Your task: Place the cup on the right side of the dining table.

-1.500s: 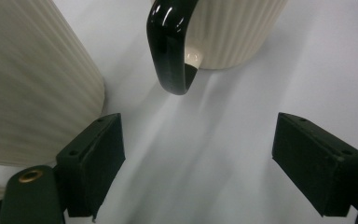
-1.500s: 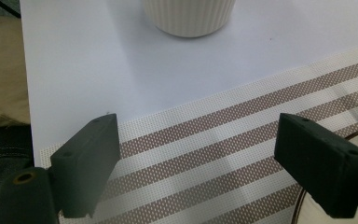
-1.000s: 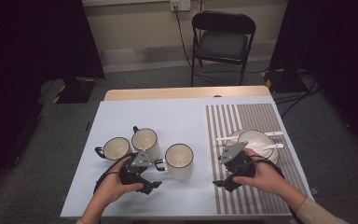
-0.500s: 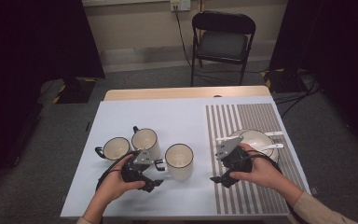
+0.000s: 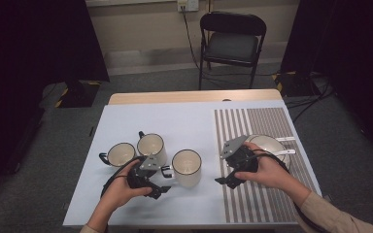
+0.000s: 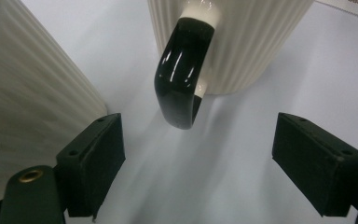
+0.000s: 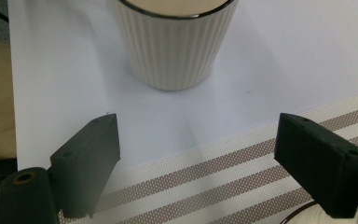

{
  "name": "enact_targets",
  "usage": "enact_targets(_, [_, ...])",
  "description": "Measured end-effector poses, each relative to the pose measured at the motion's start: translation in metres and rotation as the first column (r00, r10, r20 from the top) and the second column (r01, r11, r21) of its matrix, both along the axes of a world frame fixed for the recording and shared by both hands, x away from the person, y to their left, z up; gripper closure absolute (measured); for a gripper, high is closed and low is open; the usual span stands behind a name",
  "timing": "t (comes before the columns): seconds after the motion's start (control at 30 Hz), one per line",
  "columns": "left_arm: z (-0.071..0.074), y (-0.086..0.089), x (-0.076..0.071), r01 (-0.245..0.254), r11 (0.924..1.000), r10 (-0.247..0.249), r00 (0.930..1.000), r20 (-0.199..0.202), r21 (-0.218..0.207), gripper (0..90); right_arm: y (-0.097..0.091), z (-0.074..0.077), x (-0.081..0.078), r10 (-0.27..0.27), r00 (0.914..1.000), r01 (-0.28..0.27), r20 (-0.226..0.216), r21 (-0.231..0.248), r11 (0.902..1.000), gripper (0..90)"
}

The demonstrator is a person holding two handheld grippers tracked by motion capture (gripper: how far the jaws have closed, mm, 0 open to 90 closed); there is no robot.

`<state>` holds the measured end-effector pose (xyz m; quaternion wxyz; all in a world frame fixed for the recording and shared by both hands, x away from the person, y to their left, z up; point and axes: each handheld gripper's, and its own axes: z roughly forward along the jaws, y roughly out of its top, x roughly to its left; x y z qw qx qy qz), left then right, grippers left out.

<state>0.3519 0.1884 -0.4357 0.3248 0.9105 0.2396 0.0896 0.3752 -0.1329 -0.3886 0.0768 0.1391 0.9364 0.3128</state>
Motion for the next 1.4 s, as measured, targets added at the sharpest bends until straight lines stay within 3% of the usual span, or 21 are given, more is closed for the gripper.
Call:
enact_targets(0.27, [0.001, -0.001, 0.002, 0.004, 0.9999, -0.004, 1.0, 0.009, 0.013, 16.6, 0.005, 0.005, 0.008, -0.008, 0.9999, 0.008, -0.014, 0.02, 0.9998, 13.3])
enact_targets(0.43, [0.001, -0.001, 0.002, 0.007, 1.0, -0.007, 0.9999, 0.011, 0.0, 16.5, 0.008, 0.008, 0.012, -0.001, 0.9999, 0.001, -0.012, 0.022, 0.9998, 13.1])
enact_targets(1.4, [0.0, -0.008, 0.008, 0.045, 0.999, -0.045, 0.9988, 0.016, 0.004, 17.6, 0.03, 0.026, 0.034, 0.003, 0.9999, -0.003, -0.013, -0.002, 1.0, 13.1])
